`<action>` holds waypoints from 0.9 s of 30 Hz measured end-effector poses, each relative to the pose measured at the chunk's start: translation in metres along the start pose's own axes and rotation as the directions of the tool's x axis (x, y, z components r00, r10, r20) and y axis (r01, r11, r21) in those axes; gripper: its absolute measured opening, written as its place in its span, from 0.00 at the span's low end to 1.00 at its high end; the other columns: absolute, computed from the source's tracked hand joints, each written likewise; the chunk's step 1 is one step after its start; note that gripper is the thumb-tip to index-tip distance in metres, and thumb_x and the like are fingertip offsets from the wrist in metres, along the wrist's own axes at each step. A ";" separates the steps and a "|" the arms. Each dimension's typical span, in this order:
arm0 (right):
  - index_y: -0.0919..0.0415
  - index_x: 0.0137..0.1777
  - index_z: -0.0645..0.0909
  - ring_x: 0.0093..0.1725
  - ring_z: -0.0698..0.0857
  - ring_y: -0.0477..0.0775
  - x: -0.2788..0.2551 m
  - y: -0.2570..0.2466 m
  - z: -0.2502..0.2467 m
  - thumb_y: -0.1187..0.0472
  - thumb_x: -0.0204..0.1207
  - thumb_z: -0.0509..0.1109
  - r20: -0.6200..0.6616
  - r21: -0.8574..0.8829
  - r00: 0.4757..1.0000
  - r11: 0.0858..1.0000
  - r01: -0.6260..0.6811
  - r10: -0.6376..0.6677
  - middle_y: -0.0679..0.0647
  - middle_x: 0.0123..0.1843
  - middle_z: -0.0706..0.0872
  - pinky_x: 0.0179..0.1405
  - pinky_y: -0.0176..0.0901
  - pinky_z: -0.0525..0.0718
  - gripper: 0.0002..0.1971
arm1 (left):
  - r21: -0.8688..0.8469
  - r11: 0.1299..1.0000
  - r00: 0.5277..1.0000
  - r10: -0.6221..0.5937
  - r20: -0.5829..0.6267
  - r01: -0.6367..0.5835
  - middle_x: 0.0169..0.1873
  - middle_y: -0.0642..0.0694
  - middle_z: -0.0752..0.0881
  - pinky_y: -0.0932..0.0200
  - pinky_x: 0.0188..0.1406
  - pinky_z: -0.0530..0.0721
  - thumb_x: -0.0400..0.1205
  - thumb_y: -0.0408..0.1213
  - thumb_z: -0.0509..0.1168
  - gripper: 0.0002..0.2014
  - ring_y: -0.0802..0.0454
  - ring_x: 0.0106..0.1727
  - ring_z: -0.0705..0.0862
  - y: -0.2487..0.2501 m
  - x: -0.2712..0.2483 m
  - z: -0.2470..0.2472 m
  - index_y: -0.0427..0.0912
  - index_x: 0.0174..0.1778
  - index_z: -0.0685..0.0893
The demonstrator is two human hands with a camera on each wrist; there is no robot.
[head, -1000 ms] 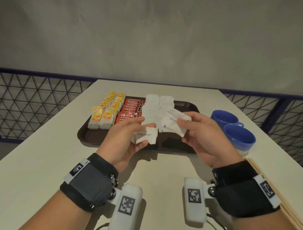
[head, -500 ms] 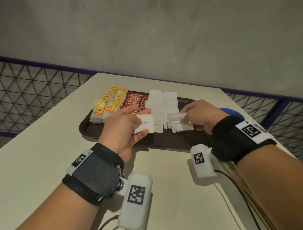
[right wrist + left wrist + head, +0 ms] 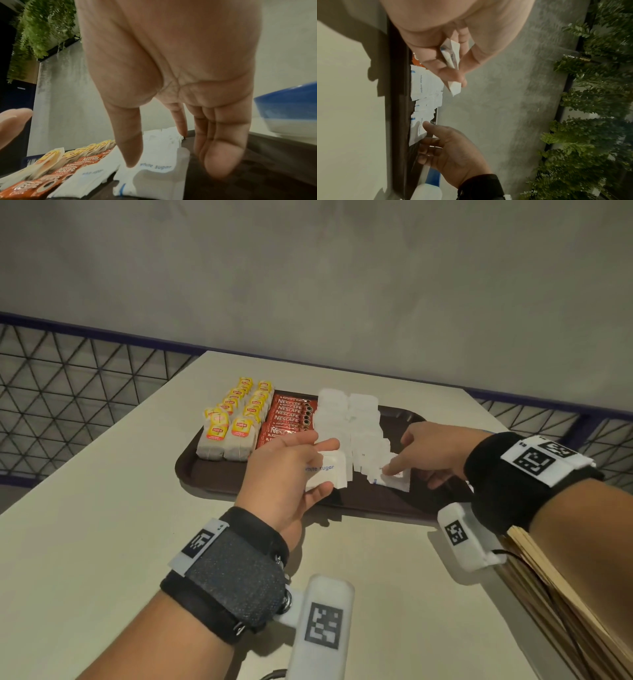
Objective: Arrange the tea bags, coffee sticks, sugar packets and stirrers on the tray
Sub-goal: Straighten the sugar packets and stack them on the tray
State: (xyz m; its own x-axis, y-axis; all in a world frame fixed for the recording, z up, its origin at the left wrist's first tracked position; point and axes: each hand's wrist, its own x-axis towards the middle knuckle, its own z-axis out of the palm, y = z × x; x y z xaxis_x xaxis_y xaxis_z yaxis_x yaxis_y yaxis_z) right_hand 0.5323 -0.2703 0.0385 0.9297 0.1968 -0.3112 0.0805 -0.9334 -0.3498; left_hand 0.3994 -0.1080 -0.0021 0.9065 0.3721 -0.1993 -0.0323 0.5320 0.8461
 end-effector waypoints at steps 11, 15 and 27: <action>0.58 0.68 0.71 0.36 0.90 0.56 0.007 -0.008 0.012 0.59 0.73 0.83 0.038 -0.001 0.998 0.999 0.042 -0.042 0.57 0.52 0.86 0.29 0.38 0.88 0.28 | -0.011 1.000 0.999 -0.029 -0.036 0.029 0.51 0.45 0.94 0.64 0.24 0.84 0.82 0.19 0.60 0.15 0.45 0.52 0.88 -0.002 -0.002 0.004 0.42 0.55 0.84; 0.55 0.66 0.70 0.40 0.91 0.57 0.012 -0.012 0.015 0.60 0.74 0.83 0.038 -0.002 0.996 0.997 0.076 -0.076 0.54 0.52 0.84 0.30 0.38 0.89 0.27 | -0.046 0.999 0.998 -0.025 -0.052 0.023 0.50 0.43 0.94 0.63 0.25 0.85 0.83 0.19 0.59 0.15 0.44 0.53 0.89 -0.001 0.001 0.002 0.42 0.54 0.83; 0.61 0.75 0.69 0.47 0.91 0.61 0.019 -0.021 0.019 0.62 0.74 0.82 0.026 -0.045 0.994 0.993 0.111 -0.110 0.59 0.63 0.85 0.50 0.54 0.94 0.33 | -0.176 0.984 0.997 -0.021 -0.075 0.008 0.60 0.35 0.86 0.51 0.36 0.94 0.83 0.22 0.57 0.10 0.34 0.60 0.87 0.000 0.001 0.000 0.38 0.46 0.81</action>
State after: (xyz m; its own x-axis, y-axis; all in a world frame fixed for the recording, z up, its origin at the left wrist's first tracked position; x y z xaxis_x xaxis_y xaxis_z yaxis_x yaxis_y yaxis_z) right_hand 0.5415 -0.2409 0.0234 0.9055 0.3060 -0.2941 0.1991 -0.9182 -0.3423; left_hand 0.4005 -0.1081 -0.0024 0.8730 0.4167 -0.2536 -0.0990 0.6604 0.7443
